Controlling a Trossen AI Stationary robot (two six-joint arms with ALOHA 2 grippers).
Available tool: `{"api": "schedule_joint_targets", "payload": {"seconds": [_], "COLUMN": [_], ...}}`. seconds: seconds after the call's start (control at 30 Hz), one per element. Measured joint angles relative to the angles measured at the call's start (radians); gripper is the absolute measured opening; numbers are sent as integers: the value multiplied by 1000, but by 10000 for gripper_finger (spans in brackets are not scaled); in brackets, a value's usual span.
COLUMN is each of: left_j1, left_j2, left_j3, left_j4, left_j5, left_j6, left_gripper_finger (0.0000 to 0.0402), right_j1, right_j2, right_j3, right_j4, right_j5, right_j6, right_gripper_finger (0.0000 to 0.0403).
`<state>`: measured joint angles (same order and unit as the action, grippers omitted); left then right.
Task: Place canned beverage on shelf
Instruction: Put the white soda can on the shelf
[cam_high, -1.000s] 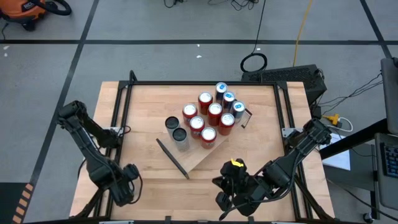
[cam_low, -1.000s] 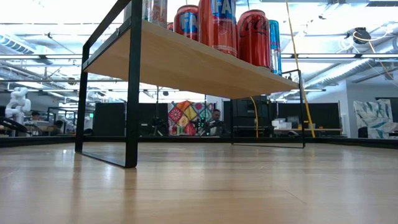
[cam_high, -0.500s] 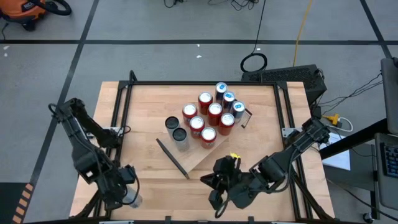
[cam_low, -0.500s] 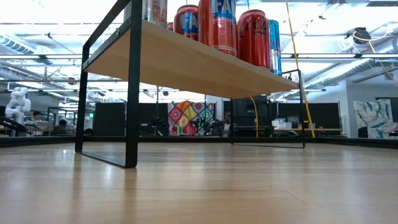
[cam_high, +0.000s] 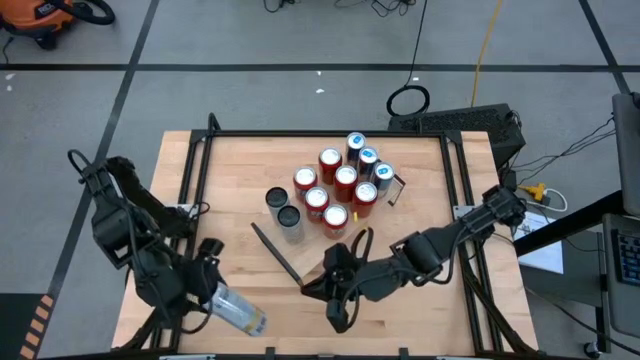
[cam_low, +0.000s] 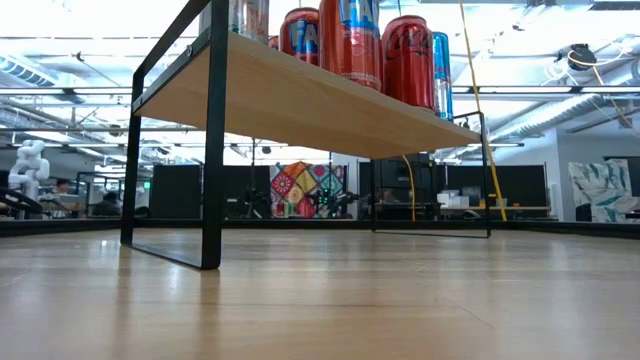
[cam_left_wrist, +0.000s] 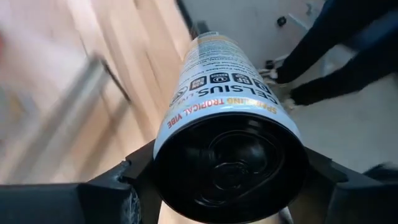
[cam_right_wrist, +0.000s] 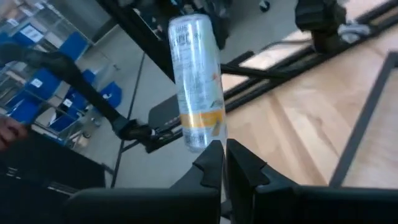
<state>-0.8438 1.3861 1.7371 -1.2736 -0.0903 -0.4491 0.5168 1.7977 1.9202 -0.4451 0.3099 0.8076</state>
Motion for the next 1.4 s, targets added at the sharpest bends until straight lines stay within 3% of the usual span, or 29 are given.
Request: {"api": "schedule_joint_targets", "payload": {"seconds": [0.13, 0.23, 0.63, 0.83, 1.4], "left_j1": [15, 34, 123, 149, 219], "left_j2": [0, 3, 6, 7, 8], "left_j3": [2, 2, 2, 2, 1], "left_j4": [46, 49, 161, 204, 221], "left_j5": [-69, -135, -180, -181, -196], "left_j6": [285, 396, 762, 886, 1039], "left_gripper_finger": [247, 247, 247, 247, 247], "right_j1": [-13, -29, -134, -179, -243], "right_j2": [0, 0, 0, 0, 30], "right_j3": [0, 0, 0, 0, 0], "right_j4": [24, 23, 15, 38, 19], "right_j5": [-31, -84, -342, -524, -575], "right_j6": [-27, -11, -41, -26, -106], "right_gripper_finger": [4, 28, 234, 303, 318]}}
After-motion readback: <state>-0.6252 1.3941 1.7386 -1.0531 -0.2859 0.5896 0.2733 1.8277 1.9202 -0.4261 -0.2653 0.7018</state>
